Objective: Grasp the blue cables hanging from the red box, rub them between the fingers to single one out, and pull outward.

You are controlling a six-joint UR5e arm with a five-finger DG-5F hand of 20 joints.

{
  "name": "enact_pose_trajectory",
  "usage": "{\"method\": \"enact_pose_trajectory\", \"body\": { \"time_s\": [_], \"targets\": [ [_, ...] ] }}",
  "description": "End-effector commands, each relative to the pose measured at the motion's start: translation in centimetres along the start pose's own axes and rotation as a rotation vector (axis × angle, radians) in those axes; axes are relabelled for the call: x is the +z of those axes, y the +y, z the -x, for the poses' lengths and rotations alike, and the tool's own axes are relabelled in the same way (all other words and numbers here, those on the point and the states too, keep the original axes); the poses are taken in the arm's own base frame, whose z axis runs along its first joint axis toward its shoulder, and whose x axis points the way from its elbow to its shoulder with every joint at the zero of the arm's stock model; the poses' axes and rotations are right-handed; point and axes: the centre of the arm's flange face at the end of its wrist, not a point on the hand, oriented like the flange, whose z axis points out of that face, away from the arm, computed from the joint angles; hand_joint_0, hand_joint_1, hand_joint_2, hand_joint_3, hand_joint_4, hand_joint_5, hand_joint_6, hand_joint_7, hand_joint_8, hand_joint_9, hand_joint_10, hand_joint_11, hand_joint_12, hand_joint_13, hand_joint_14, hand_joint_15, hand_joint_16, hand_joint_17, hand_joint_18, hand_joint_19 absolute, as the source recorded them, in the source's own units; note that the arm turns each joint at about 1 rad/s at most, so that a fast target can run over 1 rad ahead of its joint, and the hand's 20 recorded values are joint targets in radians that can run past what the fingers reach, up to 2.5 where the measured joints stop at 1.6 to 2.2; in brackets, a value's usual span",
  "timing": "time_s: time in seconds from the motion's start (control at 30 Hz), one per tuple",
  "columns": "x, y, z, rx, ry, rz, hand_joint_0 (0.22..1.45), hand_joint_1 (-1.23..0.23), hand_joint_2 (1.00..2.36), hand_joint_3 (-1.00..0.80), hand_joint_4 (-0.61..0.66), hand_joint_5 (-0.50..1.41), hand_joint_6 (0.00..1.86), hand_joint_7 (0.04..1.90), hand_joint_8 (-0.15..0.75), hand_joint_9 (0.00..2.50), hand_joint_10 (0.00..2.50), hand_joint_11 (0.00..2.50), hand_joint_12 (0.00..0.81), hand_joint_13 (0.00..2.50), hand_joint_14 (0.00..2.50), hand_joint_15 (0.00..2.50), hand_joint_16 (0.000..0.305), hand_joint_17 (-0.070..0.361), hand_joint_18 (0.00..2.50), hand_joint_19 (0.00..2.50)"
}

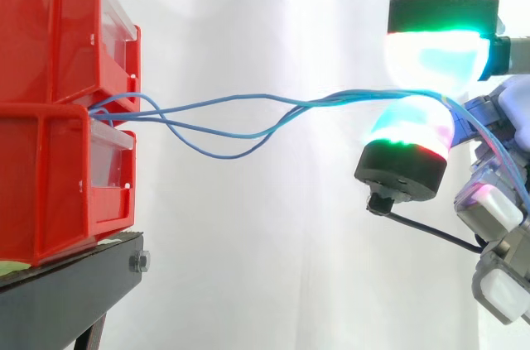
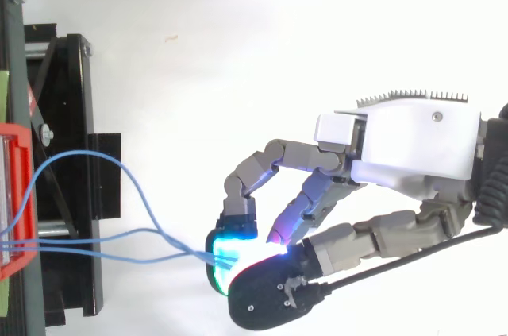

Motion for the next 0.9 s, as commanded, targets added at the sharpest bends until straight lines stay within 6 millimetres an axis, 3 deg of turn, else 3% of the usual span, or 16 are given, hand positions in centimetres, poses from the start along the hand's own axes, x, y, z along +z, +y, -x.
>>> {"method": "enact_pose_trajectory", "body": {
  "time_s": [0.0, 0.2, 0.6, 0.73, 0.87],
  "targets": [
    [-0.04, 0.05, -0.01, 0.000, 0.000, 0.001, 0.58, -0.75, 1.01, -0.29, -0.17, -0.12, 0.89, 1.00, 0.216, 1.00, 0.01, 0.58, 0.356, 0.73, 0.02, 0.49, 0.053, 0.120, 0.57, 0.53],
    [-0.04, 0.05, -0.01, 0.000, 0.000, 0.001, 0.66, -0.90, 1.02, -0.21, -0.21, -0.14, 0.90, 1.07, 0.183, 0.97, 0.02, 0.58, 0.335, 0.74, 0.02, 0.49, 0.049, 0.110, 0.60, 0.50],
    [0.04, -0.02, 0.09, 0.000, -0.001, -0.001, 0.83, -0.95, 1.00, -0.50, -0.41, -0.16, 0.93, 1.17, 0.145, 0.86, 0.01, 0.52, 0.316, 0.70, 0.02, 0.44, 0.046, 0.103, 0.65, 0.44],
    [-0.02, 0.07, 0.20, 0.002, -0.002, 0.001, 0.76, -0.96, 1.00, -0.50, -0.35, -0.17, 0.93, 1.03, 0.141, 0.84, 0.02, 0.53, 0.315, 0.69, 0.02, 0.44, 0.046, 0.104, 0.68, 0.41],
    [-0.03, 0.05, 0.21, 0.001, -0.003, 0.000, 0.57, -1.02, 1.00, -0.50, -0.27, -0.15, 0.91, 0.93, 0.146, 0.86, 0.02, 0.54, 0.319, 0.68, 0.02, 0.45, 0.047, 0.107, 0.66, 0.44]
  ]
}}
